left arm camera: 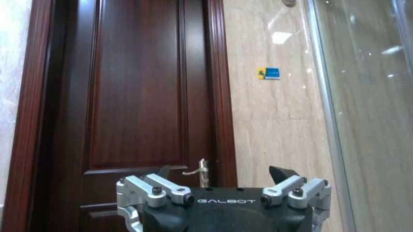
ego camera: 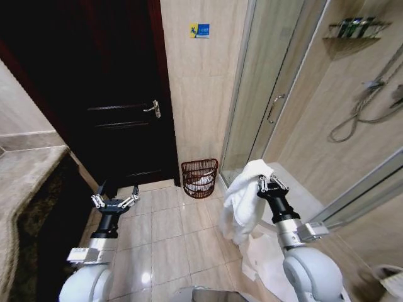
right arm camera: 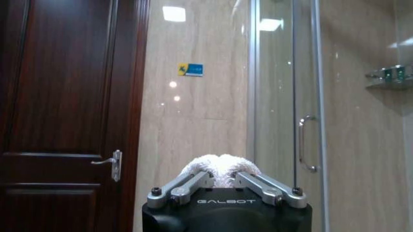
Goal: Discard the used towel into the hamper.
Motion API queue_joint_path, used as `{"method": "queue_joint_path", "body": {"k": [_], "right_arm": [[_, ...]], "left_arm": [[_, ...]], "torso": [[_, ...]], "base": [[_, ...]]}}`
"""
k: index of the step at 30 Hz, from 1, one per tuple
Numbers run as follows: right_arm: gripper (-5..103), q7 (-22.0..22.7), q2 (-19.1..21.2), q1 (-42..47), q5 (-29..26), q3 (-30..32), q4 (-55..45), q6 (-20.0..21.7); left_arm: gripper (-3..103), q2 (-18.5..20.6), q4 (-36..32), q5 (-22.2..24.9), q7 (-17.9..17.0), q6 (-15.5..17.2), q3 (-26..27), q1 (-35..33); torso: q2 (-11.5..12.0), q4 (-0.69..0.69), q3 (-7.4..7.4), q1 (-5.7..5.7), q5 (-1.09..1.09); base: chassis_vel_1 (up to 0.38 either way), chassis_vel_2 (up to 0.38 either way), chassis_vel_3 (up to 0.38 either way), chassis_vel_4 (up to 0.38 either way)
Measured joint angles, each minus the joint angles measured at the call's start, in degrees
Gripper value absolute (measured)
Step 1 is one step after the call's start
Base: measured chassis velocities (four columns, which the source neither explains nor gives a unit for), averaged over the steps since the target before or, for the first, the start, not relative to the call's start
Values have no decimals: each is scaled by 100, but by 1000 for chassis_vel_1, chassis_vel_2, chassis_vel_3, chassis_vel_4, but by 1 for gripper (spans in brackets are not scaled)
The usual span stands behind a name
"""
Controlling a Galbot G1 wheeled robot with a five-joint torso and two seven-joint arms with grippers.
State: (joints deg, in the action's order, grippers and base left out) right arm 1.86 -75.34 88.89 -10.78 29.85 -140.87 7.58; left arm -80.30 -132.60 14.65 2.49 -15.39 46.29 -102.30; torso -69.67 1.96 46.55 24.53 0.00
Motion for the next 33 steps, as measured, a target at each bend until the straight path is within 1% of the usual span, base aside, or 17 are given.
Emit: {"method": "queue_joint_path", "body": {"k": [17,22,33], "right_arm": [[4,-58,31,-61,-8,0,112,-56],[4,-63,21,-60,-4,-14,126,-57],[4,-63,34,-80,-7,-27,139,-56]], "left_arm": [[100,-31,-39,33,3,28,-59,-6],[100,-41,-59,31,27,94,-40,-52],[100,-45,-61,30,51,120,-34,-36]], "torso": [[0,0,0,1,0],[0,0,0,1,0],[0,0,0,0,1]], "base": [[-109,99,100,-106],[-116,123,109,-100],[-85,141,130,-102]]}}
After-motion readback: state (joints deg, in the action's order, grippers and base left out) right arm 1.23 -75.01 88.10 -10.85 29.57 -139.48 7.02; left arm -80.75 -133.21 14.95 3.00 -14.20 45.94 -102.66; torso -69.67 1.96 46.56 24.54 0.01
